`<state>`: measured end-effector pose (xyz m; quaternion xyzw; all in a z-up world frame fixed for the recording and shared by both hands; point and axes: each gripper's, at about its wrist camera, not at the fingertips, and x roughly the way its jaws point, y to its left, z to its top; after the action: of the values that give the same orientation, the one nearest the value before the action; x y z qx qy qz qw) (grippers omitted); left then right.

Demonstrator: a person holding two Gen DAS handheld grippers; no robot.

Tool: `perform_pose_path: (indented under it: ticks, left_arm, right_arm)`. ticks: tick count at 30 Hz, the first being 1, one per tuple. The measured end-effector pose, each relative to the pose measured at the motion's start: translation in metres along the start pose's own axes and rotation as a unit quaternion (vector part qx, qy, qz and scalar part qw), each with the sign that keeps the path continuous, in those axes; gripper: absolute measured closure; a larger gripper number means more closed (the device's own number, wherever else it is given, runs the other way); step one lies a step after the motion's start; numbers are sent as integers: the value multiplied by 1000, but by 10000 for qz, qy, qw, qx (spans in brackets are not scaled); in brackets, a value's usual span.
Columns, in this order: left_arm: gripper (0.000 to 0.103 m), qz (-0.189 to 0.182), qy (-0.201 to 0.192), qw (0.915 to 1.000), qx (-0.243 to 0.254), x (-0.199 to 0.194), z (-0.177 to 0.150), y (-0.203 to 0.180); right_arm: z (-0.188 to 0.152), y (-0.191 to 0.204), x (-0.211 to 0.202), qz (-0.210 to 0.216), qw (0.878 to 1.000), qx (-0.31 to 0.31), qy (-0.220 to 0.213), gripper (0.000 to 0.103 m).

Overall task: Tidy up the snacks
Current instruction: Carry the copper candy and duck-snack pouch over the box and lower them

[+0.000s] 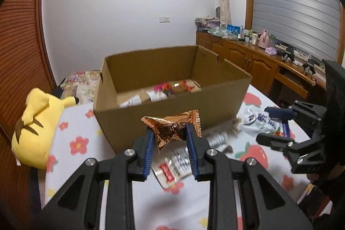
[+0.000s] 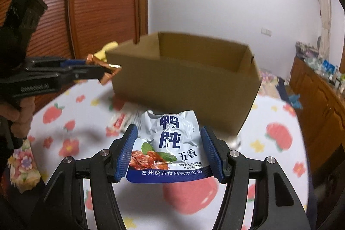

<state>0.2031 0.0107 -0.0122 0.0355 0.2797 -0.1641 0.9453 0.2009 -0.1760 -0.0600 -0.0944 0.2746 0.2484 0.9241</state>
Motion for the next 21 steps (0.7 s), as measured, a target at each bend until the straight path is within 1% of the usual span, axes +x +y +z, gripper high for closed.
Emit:
perform_pose_path:
  ticks: [6,14,21]
  left_arm:
    - [76,51,-59,10000,7,9,25,3]
    - [76,-15,-82,10000,38,28,49,7]
    - [76,-19,4,10000,7,56,65,15]
  right_arm:
    - [31,-18,-3,-28,9997,-67,-239,41]
    - [65,-35,6,-87,9989,-189,-427,41]
    - [77,-44,17,-134,9987,-213,-439,41]
